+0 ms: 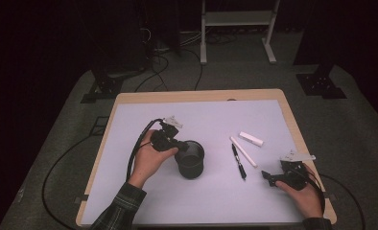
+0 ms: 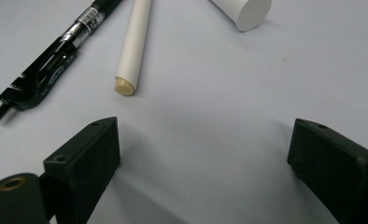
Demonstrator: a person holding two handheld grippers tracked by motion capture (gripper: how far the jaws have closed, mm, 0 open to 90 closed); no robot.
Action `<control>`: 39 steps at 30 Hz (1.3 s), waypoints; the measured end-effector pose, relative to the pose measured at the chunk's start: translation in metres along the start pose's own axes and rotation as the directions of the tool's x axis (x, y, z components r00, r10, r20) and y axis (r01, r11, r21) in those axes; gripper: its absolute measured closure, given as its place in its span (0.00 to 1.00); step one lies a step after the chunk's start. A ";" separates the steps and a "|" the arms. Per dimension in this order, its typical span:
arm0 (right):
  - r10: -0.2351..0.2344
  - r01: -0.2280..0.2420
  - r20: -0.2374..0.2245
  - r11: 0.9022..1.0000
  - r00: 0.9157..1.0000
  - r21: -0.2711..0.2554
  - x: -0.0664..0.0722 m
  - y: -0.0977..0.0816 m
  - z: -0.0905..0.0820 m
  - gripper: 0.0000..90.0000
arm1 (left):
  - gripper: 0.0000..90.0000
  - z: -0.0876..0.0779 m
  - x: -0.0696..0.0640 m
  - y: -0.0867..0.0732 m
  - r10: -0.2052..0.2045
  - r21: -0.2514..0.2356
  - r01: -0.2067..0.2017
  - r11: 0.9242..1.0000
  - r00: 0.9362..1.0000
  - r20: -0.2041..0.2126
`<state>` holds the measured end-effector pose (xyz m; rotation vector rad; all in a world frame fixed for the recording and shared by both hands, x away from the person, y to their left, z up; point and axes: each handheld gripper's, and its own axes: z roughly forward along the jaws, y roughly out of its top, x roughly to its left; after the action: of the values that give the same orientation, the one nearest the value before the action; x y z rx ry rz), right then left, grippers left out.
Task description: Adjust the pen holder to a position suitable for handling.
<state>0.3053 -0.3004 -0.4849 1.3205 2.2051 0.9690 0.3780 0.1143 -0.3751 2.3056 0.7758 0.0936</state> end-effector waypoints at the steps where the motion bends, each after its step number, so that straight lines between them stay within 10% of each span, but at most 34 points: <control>1: 0.000 0.000 0.001 1.000 1.000 0.001 0.000 0.000 0.000 0.09 | 0.92 0.000 -0.001 -0.001 0.002 -0.002 -0.002 1.000 1.000 0.007; 39: -0.004 0.004 0.004 1.000 1.000 0.002 0.000 0.000 0.000 0.09 | 0.92 0.018 -0.019 -0.020 0.010 0.067 -0.015 0.998 0.998 0.066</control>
<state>0.3050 -0.3000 -0.4849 1.3181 2.2052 0.9616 0.3571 0.1052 -0.3986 2.3654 0.7417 -0.0032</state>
